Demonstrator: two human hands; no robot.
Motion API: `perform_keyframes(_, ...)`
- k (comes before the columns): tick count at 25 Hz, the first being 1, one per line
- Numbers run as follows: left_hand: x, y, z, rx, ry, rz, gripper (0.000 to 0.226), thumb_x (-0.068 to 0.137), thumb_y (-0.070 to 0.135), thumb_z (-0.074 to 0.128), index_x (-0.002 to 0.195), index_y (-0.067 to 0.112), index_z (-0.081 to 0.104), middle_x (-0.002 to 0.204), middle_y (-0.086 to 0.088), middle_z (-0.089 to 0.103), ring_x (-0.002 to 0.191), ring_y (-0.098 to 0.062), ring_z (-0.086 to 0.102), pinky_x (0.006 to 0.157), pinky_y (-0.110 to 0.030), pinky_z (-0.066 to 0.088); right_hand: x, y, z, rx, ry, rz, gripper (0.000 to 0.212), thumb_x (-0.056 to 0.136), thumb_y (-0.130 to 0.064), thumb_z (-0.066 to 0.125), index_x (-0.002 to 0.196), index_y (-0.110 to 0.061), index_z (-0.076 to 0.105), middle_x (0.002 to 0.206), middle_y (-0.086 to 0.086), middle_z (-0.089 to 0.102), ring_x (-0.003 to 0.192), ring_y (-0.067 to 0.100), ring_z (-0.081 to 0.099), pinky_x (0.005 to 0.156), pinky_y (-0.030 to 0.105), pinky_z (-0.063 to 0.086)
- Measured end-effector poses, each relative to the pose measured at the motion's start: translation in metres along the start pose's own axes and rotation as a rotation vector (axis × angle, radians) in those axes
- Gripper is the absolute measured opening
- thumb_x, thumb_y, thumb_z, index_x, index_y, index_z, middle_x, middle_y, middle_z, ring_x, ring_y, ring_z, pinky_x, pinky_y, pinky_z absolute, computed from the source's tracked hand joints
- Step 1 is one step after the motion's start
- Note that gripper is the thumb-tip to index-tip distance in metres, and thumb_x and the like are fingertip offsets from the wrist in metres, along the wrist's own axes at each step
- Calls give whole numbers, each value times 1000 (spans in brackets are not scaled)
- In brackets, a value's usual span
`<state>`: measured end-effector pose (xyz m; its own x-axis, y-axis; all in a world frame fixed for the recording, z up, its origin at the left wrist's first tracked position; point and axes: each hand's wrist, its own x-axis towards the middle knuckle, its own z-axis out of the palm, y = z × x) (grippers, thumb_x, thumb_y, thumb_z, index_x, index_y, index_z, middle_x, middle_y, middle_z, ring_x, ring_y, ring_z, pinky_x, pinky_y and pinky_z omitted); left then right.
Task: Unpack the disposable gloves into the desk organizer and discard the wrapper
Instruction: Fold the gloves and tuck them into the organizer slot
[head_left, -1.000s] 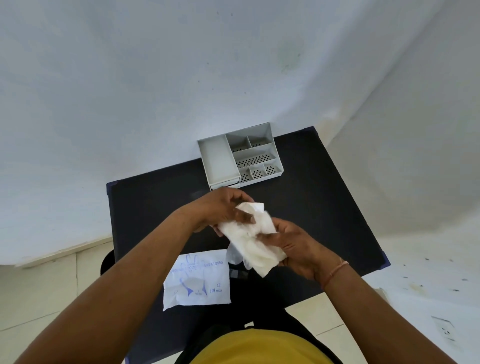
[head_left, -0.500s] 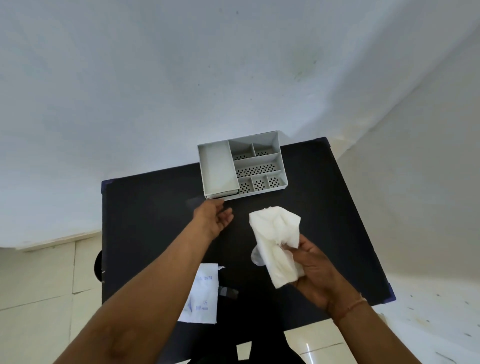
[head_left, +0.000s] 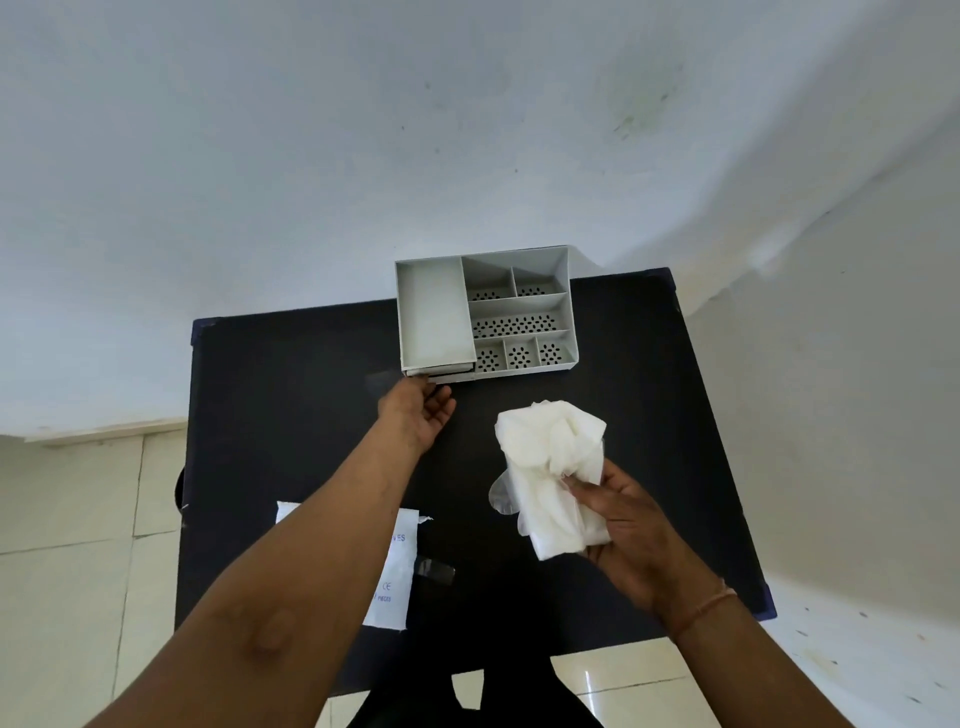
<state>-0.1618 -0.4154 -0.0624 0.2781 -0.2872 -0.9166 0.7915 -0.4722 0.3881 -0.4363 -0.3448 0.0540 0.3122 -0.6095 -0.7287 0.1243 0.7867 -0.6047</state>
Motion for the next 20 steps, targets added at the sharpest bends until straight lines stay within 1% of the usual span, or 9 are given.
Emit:
perform_keyframes(2, 3, -12, -6, 13, 20, -13, 17, 106, 19, 62, 112, 4, 67, 91, -9, 66, 78, -20, 67, 63, -39, 57, 0, 2, -1, 6, 6, 8, 36, 89, -18, 68, 124, -21, 71, 126, 14, 74, 107, 31, 73, 82, 48, 61)
perform_keyframes(4, 3, -24, -16, 24, 44, -28, 25, 105, 21, 65, 121, 2, 67, 94, -9, 67, 79, -20, 67, 64, -40, 57, 3, 4, 0, 12, 9, 19, 35, 90, -17, 67, 124, -22, 71, 125, 14, 74, 106, 31, 73, 79, 46, 62)
perform_keyframes(7, -3, -37, -25, -30, 24, -24, 35, 106, 9, 61, 141, 7, 58, 98, -10, 70, 82, -22, 70, 65, -40, 58, 6, 4, 2, 12, 11, 33, 31, 95, -13, 64, 124, -21, 71, 126, 15, 73, 109, 33, 72, 83, 48, 61)
perform_keyframes(9, -5, -35, -24, -110, -5, -2, 44, 105, 1, 58, 149, 4, 53, 104, -15, 73, 88, -24, 73, 68, -39, 60, 9, 3, 5, 14, 6, 37, 33, 93, -14, 65, 124, -22, 72, 125, 14, 74, 109, 33, 72, 84, 49, 61)
perform_keyframes(11, -4, -25, -16, -177, -50, 17, 41, 105, -4, 54, 146, -3, 55, 109, -19, 73, 94, -26, 74, 71, -36, 60, 12, 3, 8, 22, 3, 43, 35, 91, -15, 67, 126, -21, 71, 126, 14, 73, 110, 33, 72, 84, 48, 61)
perform_keyframes(13, -5, -14, -8, -229, -84, 28, 35, 103, -8, 53, 137, -8, 61, 110, -20, 73, 96, -28, 74, 75, -36, 60, 14, 4, 11, 27, -2, 49, 36, 92, -15, 66, 128, -20, 69, 127, 14, 73, 111, 33, 71, 82, 46, 62)
perform_keyframes(17, -12, -6, -2, -234, -52, 69, 21, 98, -5, 61, 118, -4, 67, 101, -18, 70, 92, -30, 73, 91, -41, 61, 14, 6, 17, 39, -19, 62, 40, 90, -17, 68, 129, -18, 68, 126, 15, 73, 108, 32, 73, 75, 43, 63)
perform_keyframes(20, -17, 0, 0, -291, -81, 66, 15, 97, -1, 63, 112, -2, 67, 98, -16, 70, 93, -29, 74, 91, -44, 63, 14, 8, 21, 30, -24, 67, 41, 88, -18, 69, 129, -18, 68, 127, 15, 73, 108, 33, 73, 74, 43, 63)
